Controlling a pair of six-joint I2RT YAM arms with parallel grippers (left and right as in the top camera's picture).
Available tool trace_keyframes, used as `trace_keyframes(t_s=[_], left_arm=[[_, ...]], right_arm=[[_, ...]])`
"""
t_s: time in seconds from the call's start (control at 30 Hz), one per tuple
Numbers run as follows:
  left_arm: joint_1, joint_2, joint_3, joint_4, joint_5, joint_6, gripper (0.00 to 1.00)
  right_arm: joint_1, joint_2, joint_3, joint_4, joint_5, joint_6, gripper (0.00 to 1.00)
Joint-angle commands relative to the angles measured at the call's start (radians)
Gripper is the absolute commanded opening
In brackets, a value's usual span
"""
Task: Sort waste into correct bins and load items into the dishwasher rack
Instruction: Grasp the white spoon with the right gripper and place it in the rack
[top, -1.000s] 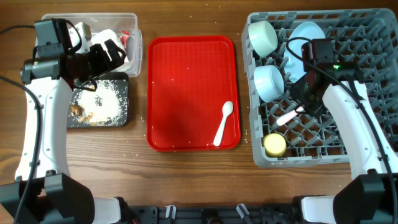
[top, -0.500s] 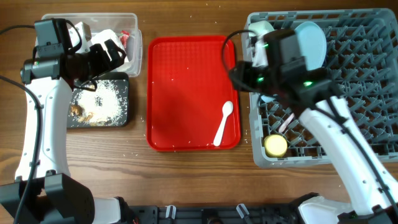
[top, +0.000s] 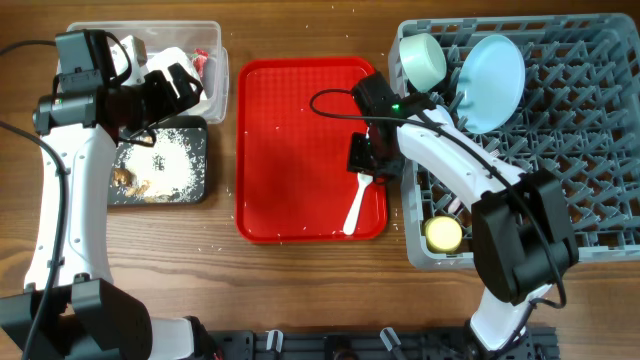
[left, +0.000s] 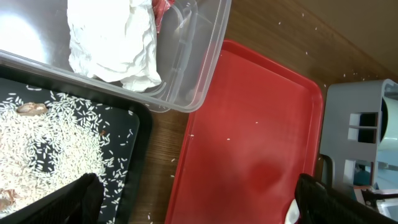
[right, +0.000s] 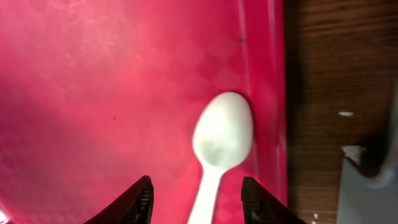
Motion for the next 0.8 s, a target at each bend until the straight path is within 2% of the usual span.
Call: trace_keyframes(t_s=[0.0,0.13,0.23,0.33,0.4,0.43,0.7,0.77], left_arm=[[0.005,0.003,0.006,0.002,-0.001,0.005,1.0],[0.005,0.003,0.006,0.003,-0.001,0.005,1.0],[0.005,0.003,0.006,0.003,-0.001,0.005,1.0],[0.005,0.003,0.006,0.003,-0.001,0.005,1.0],[0.005,0.003,0.006,0.003,-0.001,0.005,1.0],[0.005,0.003,0.006,0.003,-0.001,0.005,1.0],[0.005,0.003,0.006,0.002,-0.001,0.005,1.0],[0.005,0.003,0.006,0.003,-0.001,0.005,1.0]], right_arm=[[0.01,0.046,0.008,-0.011,0.047,0.029,0.47],[0.01,0.098,0.008,0.002,0.035,0.026,0.46],[0.01,0.114,0.008,0.019,0.029,0.023,0.41],[0.01,0.127,0.008,0.059,0.021,0.02,0.31],[0.01,0.127,0.008,0.09,-0.016,0.0,0.17],[0.01,0.127,0.008,0.106,-0.03,-0.005,0.15],[0.01,0.127,0.008,0.129,-0.037,-0.013,0.13],[0.01,0.127,0.008,0.142,-0.036,-0.013,0.05]])
